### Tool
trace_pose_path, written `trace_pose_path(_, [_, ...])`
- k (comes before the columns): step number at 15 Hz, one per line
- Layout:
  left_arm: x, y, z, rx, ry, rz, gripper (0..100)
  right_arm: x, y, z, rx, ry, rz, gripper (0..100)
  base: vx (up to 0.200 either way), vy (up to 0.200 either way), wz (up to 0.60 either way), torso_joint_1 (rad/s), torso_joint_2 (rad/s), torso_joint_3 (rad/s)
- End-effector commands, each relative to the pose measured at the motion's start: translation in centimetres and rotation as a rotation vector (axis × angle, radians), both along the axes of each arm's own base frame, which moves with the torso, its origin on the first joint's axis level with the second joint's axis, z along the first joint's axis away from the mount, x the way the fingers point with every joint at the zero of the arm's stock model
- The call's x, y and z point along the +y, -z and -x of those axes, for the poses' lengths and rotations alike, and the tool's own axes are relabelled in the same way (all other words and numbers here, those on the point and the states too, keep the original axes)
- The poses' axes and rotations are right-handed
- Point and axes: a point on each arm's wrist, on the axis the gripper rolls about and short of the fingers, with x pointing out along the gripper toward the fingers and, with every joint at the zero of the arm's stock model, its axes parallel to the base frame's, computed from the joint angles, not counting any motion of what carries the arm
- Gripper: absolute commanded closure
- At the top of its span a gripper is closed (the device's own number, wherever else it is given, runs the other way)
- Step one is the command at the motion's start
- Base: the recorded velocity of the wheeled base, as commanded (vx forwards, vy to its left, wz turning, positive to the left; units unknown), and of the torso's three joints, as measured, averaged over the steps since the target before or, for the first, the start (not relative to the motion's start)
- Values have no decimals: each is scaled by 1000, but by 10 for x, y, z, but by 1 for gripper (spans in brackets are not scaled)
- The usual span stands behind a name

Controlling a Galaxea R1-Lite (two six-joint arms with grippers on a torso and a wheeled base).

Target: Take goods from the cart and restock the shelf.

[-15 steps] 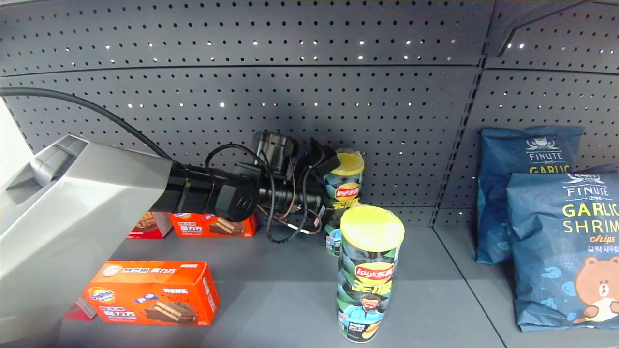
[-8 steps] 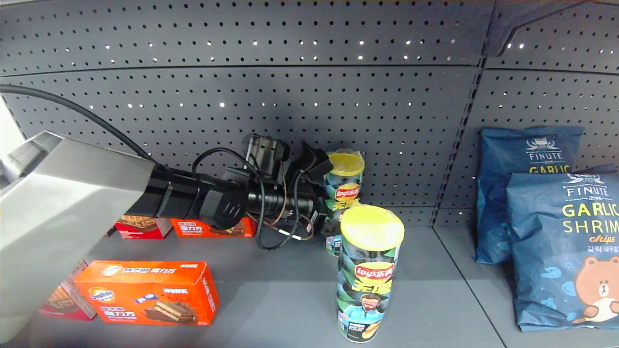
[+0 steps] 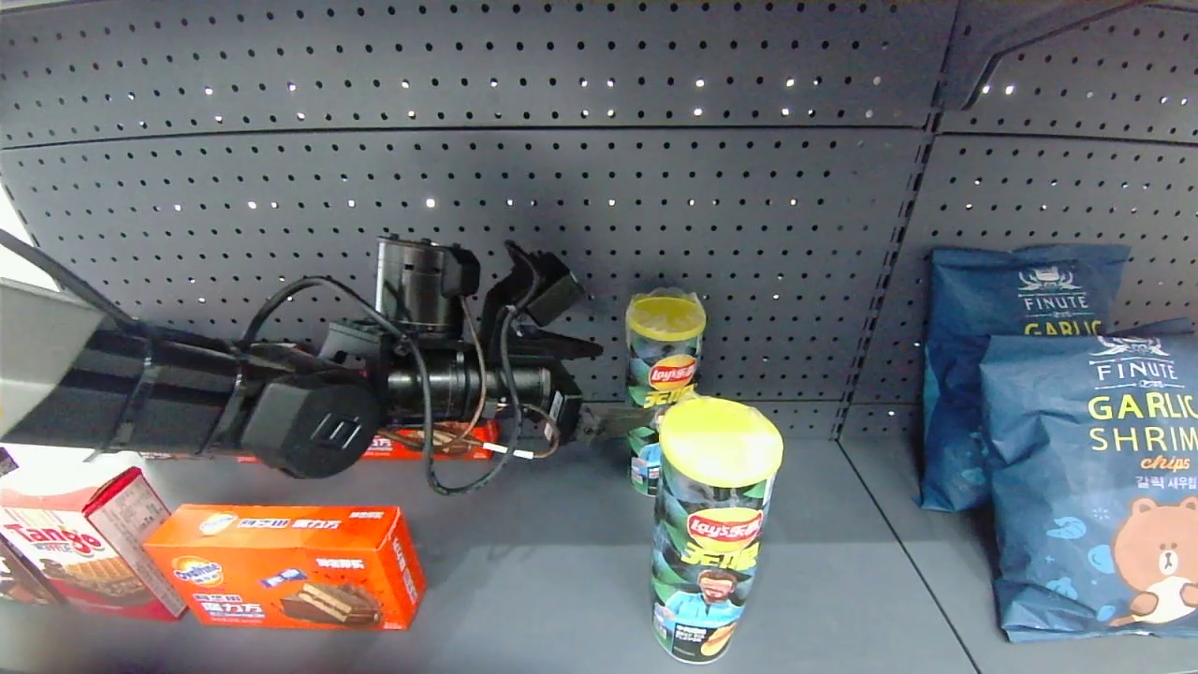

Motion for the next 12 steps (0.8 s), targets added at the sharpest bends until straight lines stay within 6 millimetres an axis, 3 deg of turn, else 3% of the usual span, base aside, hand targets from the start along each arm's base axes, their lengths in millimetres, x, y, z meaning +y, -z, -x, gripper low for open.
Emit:
trace_pose_path(1, [16,-21,34,-55,-72,48,0,0,0,0,1,-1,0,0,0,0,0,0,0,0])
trace_pose_path(6, [52,-40,96,-102,-330,69,0,0,0,0,1,-1,0,0,0,0,0,0,0,0])
trace_pose_path(12, [88,-65,171,-181,-501,66,0,0,0,0,1,-1,-2,0,0,0,0,0,0,0])
